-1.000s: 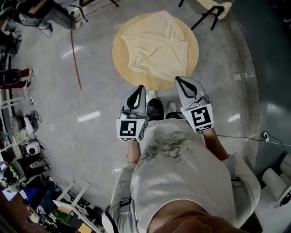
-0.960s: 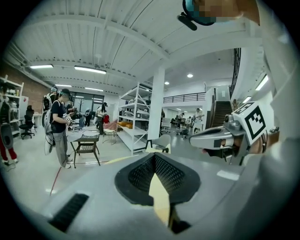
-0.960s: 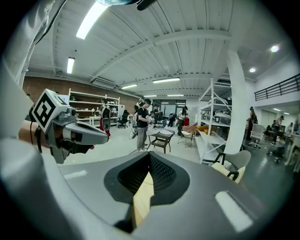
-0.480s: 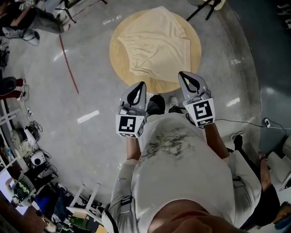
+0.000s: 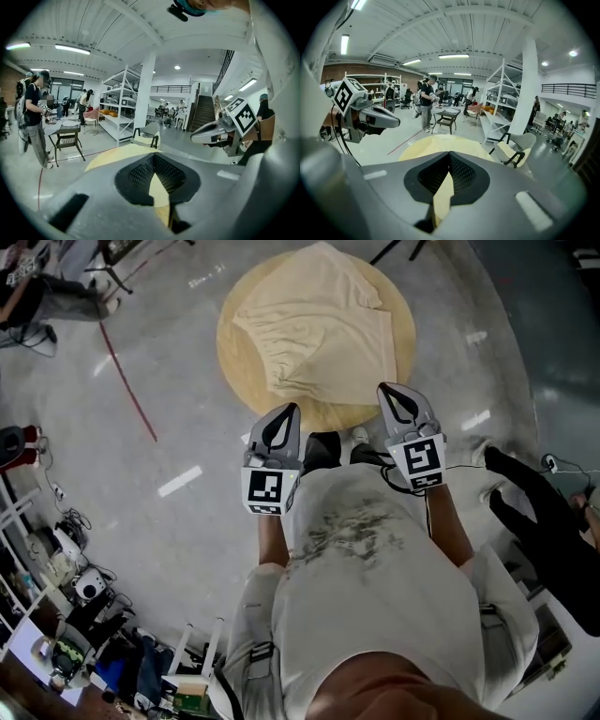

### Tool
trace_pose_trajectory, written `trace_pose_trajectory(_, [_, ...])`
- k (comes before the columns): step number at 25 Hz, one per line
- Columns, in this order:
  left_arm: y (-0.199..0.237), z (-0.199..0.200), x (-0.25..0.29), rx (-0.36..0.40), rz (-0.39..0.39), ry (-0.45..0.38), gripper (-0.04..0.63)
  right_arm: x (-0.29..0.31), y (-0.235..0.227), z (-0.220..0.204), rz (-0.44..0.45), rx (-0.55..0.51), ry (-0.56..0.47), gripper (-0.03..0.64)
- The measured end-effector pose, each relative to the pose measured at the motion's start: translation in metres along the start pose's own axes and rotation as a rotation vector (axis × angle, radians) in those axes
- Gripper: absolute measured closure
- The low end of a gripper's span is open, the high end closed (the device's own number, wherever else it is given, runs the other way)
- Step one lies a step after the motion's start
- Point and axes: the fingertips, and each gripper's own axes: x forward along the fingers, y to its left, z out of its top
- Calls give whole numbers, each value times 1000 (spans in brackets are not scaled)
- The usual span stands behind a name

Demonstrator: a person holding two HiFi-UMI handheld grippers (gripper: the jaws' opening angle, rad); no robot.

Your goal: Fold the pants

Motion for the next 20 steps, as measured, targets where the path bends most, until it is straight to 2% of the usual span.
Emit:
trace_pose_trajectory(9, [21,-28,14,3,-65,74,584,18,4,-23,-46,1,60,608])
trace_pose_trajectory(15, [27,-50,24,5,-82,116,574,25,7,-48,-43,6,106,607])
trace_pose_trajectory(20, [26,-67,30,14,-85,156,561,29,7,-69,-25,4,143,571])
